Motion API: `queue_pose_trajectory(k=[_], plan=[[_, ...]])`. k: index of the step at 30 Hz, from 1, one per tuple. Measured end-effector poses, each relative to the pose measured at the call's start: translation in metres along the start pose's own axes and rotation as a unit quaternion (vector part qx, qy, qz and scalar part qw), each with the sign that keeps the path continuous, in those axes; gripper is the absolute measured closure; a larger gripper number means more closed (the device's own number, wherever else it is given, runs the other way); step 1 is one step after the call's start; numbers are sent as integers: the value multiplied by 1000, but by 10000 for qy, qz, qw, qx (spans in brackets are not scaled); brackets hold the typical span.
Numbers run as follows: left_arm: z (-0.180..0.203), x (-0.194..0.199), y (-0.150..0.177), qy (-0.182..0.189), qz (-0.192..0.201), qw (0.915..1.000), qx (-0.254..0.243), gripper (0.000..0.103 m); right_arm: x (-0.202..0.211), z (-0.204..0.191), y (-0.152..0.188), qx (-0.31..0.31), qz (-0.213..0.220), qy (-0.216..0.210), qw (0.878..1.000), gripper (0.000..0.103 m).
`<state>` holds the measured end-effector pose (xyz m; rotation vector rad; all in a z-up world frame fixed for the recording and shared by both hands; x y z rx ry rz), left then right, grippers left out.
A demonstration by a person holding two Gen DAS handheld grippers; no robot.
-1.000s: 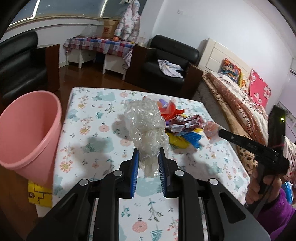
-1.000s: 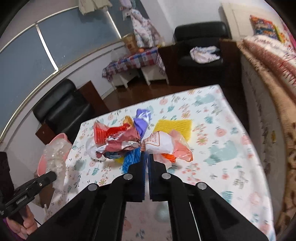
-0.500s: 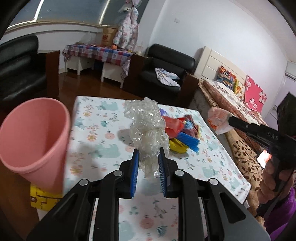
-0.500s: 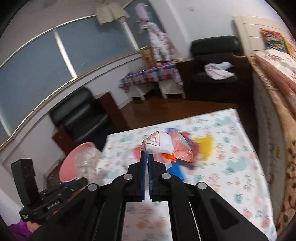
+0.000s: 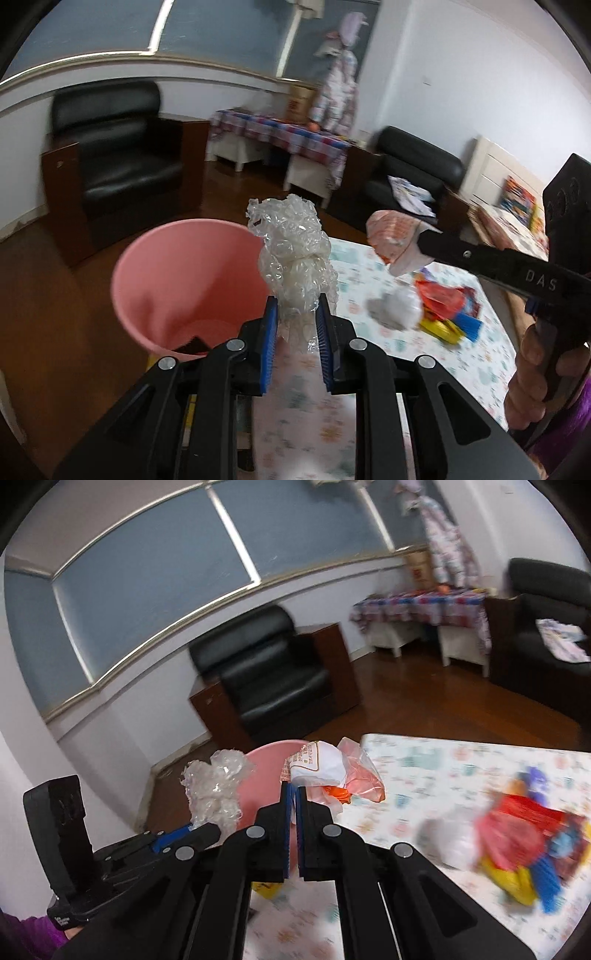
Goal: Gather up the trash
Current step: 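Carry both held items over the pink bin and open both tools, then move both tools back from the bin to the table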
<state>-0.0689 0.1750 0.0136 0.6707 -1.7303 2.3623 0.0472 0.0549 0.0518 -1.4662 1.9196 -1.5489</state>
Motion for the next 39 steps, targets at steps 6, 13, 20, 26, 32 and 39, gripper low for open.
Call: queue_pose_trajectory(k=[6, 13, 20, 26, 32, 39], plan=[[-32, -12, -1, -475, -75, 9988, 129, 83, -66, -21, 6, -46, -452, -309, 9985, 100], [-50, -36, 4, -797, -351, 9961, 116, 83, -118, -31, 19, -17, -816, -373, 9960, 100], [-64, -44, 4, -794, -476, 9951, 349, 74, -136, -29, 26, -124, -929, -349, 9950, 60], [-66, -45, 0, -787, -474, 9950, 405, 71, -127, -25, 24, -102, -826, -352, 9959, 60], [-64, -36, -2, -743, -423, 9956, 386, 70, -124, -24, 19, -59, -847, -528, 9950, 50], [-65, -24, 2, -832, -414, 9950, 374, 70, -136, -30, 27, -73, -1055, -746, 9916, 34]])
Point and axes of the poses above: each gripper's, at about its wrist camera, not at the fingertips, and x roughly against the way its jaws point, z to its right, y to its underside, the point moved 2 cm from there along -x, roughly the way its jaws point, and after that the axes turned 9 degrees about z, right-handed, at the moved point
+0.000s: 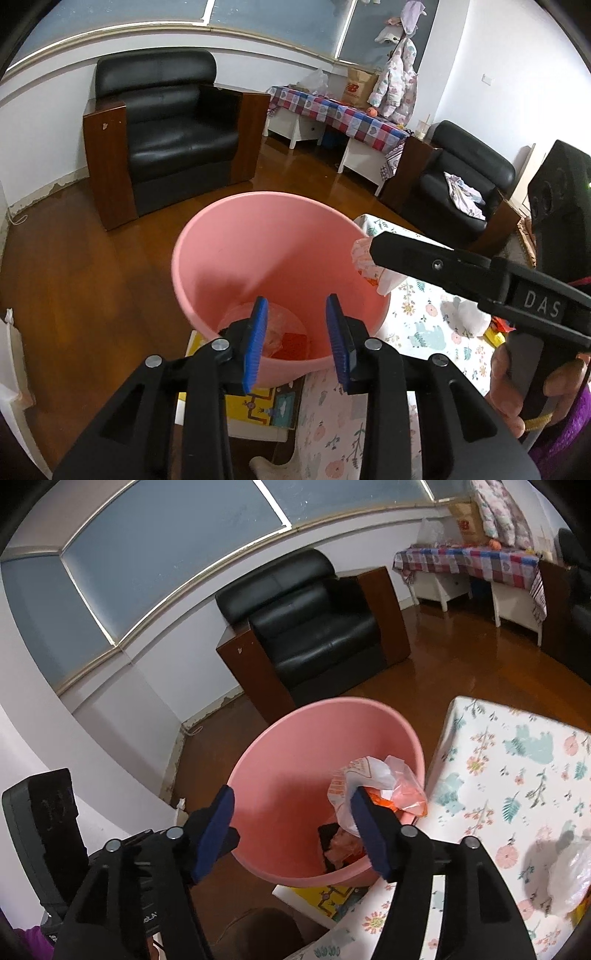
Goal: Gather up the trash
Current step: 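Move both tools back from the bin to the table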
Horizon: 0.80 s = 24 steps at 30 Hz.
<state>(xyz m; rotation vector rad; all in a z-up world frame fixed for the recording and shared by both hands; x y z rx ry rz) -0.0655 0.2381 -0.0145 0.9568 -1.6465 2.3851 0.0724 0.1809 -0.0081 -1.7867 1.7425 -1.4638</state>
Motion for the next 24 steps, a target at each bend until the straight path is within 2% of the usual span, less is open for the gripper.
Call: queue_pose_trajectory(k=[3, 14, 18, 24], plan=[[-2, 5, 2, 22, 27, 10000, 44, 70, -3, 1, 5, -102, -70, -120, 9999, 28], [-10, 19, 10, -33, 100, 9999, 128, 70, -24, -3, 26, -129, -192, -640, 9977, 25], [-13, 23, 12, -47, 106, 9998, 135, 70, -24, 0, 36, -188, -374, -627, 9972, 25], [-9, 22, 13, 16, 76, 9999, 84, 70, 6, 4, 42, -140, -228, -464, 9986, 25]])
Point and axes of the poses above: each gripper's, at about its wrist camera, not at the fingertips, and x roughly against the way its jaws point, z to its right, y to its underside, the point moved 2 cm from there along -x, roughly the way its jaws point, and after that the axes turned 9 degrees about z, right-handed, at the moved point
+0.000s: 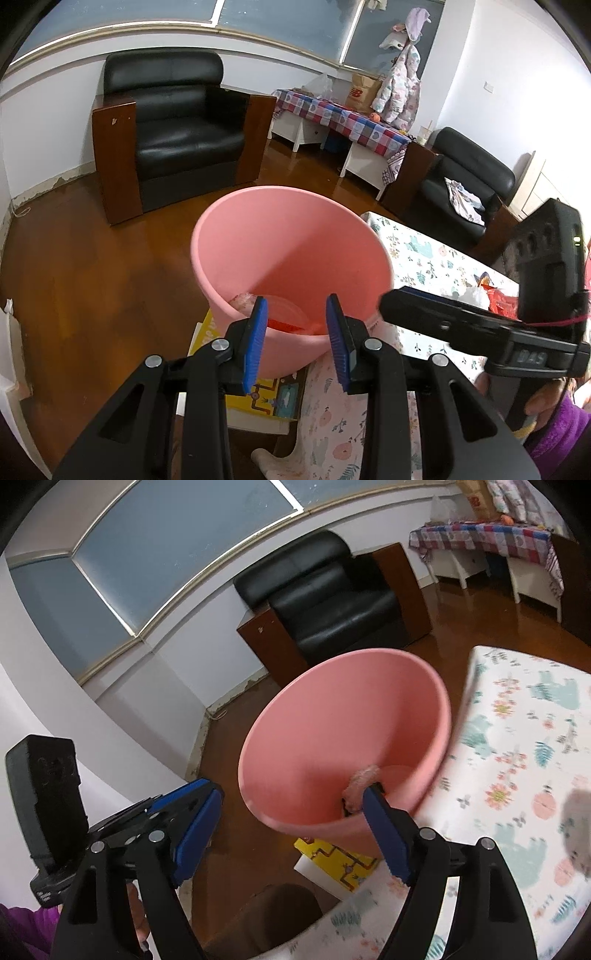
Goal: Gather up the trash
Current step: 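Move both tools back from the bin to the table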
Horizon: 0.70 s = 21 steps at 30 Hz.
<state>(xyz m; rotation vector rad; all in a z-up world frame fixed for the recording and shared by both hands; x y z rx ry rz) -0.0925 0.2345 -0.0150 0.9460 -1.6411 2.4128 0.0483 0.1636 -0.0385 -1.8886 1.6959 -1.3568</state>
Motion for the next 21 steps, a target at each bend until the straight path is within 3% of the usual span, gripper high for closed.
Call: queue_pose_trajectory(k=[9, 14, 21], plan=[[28, 0, 2, 35, 23, 9998, -208, 70, 69, 3, 12, -37, 773, 725, 9944, 25], [46, -4, 5, 185, -36, 9996, -191, 70, 100, 4, 20, 181, 881, 1297, 9875, 25], [74, -9, 13, 376, -119, 9987, -322, 70, 144, 7, 38, 397, 1105, 1697, 9785, 25]])
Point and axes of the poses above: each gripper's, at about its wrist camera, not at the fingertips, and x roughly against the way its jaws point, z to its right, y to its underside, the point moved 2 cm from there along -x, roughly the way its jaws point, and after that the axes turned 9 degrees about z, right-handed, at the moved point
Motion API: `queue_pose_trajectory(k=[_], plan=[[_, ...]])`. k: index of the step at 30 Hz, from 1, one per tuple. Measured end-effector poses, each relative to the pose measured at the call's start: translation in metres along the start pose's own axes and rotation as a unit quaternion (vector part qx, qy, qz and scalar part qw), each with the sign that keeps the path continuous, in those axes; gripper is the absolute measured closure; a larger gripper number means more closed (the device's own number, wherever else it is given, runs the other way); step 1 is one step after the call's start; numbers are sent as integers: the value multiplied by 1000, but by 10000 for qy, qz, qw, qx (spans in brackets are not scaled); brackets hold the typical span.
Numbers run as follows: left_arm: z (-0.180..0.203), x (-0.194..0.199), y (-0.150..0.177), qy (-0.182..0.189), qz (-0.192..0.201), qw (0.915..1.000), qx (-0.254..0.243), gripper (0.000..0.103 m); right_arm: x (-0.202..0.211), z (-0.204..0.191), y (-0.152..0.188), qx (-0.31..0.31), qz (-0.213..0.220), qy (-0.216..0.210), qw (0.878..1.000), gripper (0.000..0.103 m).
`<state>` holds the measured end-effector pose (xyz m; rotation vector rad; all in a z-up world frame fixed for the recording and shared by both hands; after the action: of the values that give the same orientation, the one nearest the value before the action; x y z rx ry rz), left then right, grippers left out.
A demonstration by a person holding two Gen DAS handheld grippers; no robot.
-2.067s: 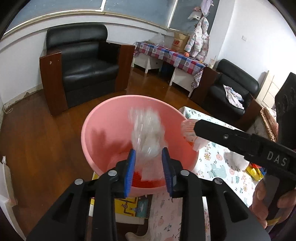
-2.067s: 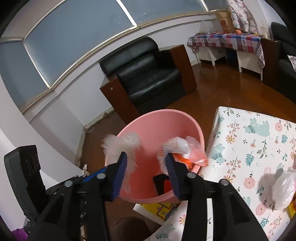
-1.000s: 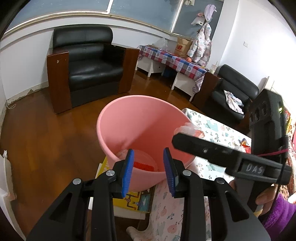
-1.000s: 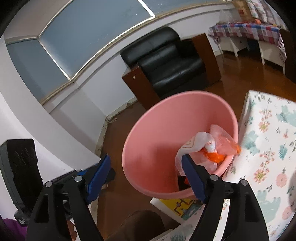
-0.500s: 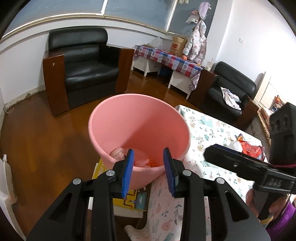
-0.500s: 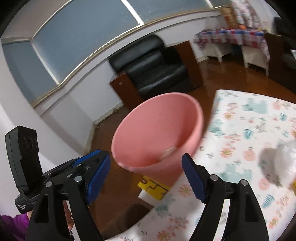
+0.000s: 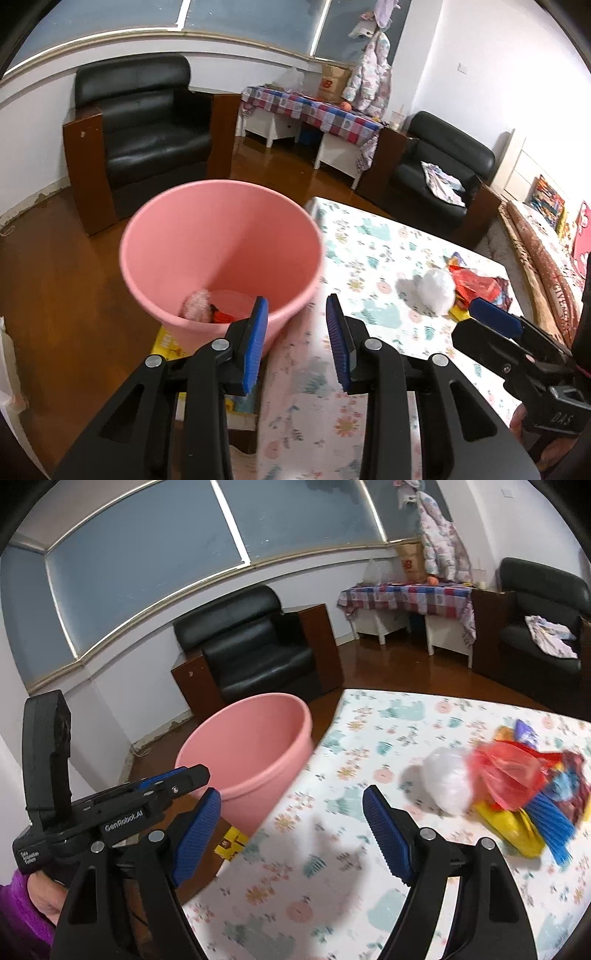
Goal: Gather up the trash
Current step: 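Move both tools back from the bin to the table, then reach the left tool to the clear plastic bag and close on it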
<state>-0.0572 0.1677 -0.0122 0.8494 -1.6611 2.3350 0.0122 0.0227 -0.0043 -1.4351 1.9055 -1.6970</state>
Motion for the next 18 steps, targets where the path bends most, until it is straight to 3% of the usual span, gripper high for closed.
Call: queue_pose_trajectory(k=[3, 11, 18], plan=[[13, -2, 4, 155, -33, 9998, -77, 70, 16, 13, 5, -53, 48, 227, 9997, 25], [45, -11, 15, 389, -199, 9984, -367, 70, 76, 69, 19, -282, 416, 1343, 9897, 25], [74, -22, 23, 841, -366, 9944, -522, 70, 101, 119, 34, -669, 268, 1917, 9788, 26]])
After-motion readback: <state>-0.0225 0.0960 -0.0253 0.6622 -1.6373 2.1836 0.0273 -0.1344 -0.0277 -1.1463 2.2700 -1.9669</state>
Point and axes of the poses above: each gripper's, at about its wrist camera, not at the fingertips, and x roughly against the way its jaws point, z to its right, y to its underside, the point moved 2 cm from there along -x, roughly the way its jaws point, and after that the axes turned 9 degrees about z, right-handed, at the moved point
